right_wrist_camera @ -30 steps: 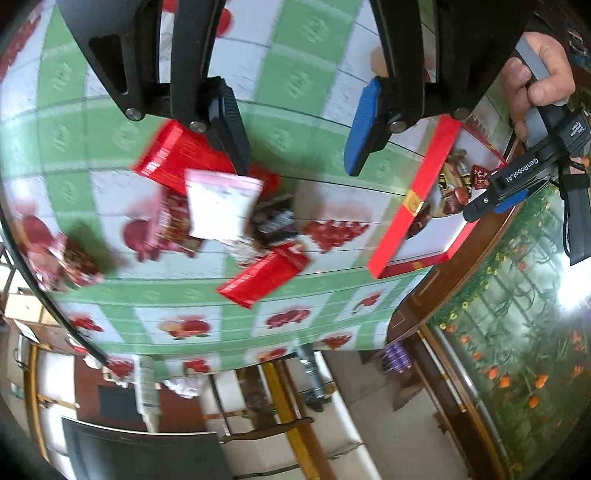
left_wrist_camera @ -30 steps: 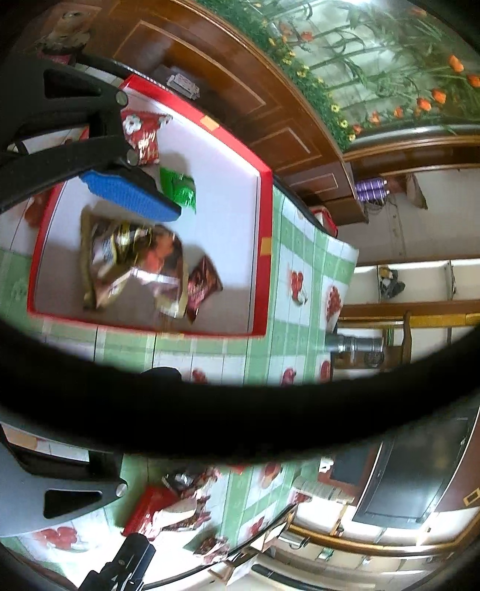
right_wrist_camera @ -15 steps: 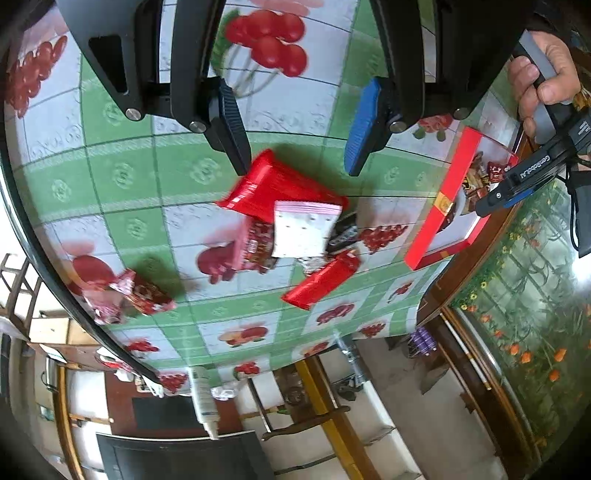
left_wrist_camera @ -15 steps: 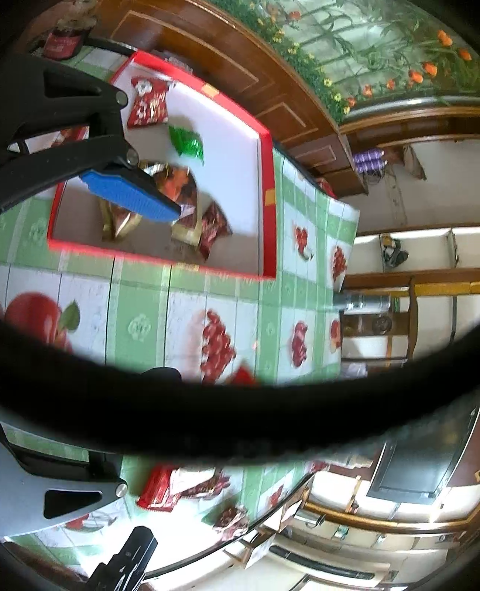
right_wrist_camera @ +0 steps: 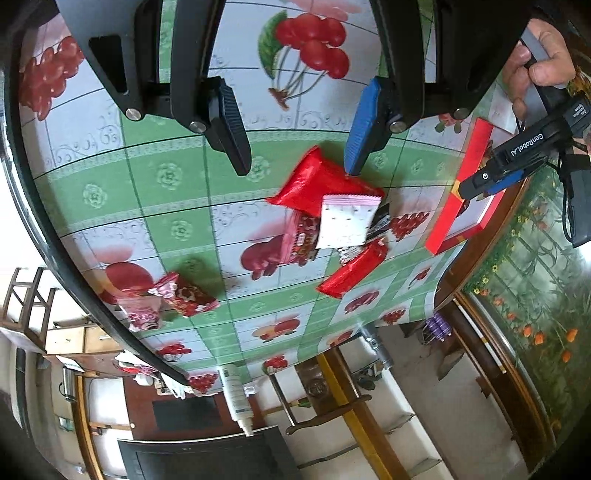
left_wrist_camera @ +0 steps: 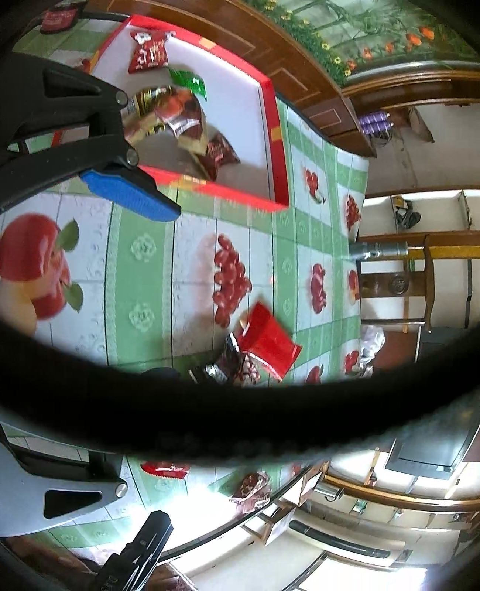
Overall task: Organize snacks
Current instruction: 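Withdraw both tools from the box toward the remaining snacks, then grasp the dark purple packet with the left tool while the right tool grasps the red flower-print packet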
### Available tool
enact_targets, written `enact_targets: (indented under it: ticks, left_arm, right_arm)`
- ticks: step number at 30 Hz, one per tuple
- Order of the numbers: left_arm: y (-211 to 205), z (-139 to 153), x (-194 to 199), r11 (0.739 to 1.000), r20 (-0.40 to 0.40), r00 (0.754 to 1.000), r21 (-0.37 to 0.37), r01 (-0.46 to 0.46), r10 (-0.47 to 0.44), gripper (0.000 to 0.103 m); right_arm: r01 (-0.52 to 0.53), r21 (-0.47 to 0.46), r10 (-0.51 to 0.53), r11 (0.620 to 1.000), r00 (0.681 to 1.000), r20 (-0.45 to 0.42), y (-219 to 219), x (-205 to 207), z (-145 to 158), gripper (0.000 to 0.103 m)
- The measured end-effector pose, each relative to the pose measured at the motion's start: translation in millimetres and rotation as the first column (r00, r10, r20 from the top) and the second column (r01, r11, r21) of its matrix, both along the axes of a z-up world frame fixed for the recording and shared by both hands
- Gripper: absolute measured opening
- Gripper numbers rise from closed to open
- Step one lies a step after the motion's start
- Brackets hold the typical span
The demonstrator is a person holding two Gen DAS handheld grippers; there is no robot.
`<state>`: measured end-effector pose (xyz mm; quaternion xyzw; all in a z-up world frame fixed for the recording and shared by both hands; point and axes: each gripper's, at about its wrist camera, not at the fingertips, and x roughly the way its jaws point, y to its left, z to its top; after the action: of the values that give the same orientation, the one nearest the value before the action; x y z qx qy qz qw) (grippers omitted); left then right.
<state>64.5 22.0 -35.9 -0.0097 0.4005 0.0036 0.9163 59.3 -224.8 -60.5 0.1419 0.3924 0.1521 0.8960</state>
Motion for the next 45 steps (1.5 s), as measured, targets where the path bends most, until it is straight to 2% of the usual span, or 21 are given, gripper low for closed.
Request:
enact_targets:
  ticks: [7, 20, 23, 29, 33, 38, 41, 45]
  left_arm:
    - [-14, -6, 17, 0.999, -0.024, 0.999, -0.039, 0.023, -0.024, 0.082]
    - [-38, -16, 47, 0.997, -0.053, 0.998, -0.061, 0.038, -0.041, 0.082]
    - [-42, -23, 55, 0.998, -0.068, 0.997, -0.056, 0.037, -0.041, 0.082]
    - [-41, -32, 67, 0.995, -0.097, 0.995, -0.097, 0.028, -0.037, 0.082]
    - [-42, -37, 74, 0.991, -0.110, 0.993, -0.129, 0.037, -0.052, 0.082]
    - [-44, -41, 84, 0.989, -0.125, 0.990, -0.143, 0.041, -0.060, 0.082]
    - [-43, -44, 90, 0.989, -0.145, 0.988, -0.142, 0.036, -0.057, 0.082]
    - [-39, -51, 93, 0.991, -0.157, 0.987, -0.133, 0.023, -0.044, 0.077]
  right_arm:
    - [0.032, 0.006, -0.032, 0.999, 0.999, -0.003, -13, 8, -1, 0.053]
    - [0.079, 0.005, -0.079, 0.997, 0.997, -0.005, -30, 29, -3, 0.053]
    - [0.102, 0.004, -0.102, 0.995, 0.995, -0.006, -36, 43, -2, 0.053]
    - [0.155, -0.013, -0.156, 0.988, 0.988, -0.017, -44, 85, 1, 0.053]
    - [0.170, -0.061, -0.172, 0.983, 0.985, -0.019, -41, 110, 4, 0.053]
    - [0.148, -0.149, -0.161, 0.978, 0.984, -0.075, -33, 147, -4, 0.053]
    - [0.150, -0.190, -0.166, 0.970, 0.983, -0.073, -33, 157, -7, 0.053]
    - [0.149, -0.193, -0.164, 0.970, 0.984, -0.068, -39, 158, -9, 0.053]
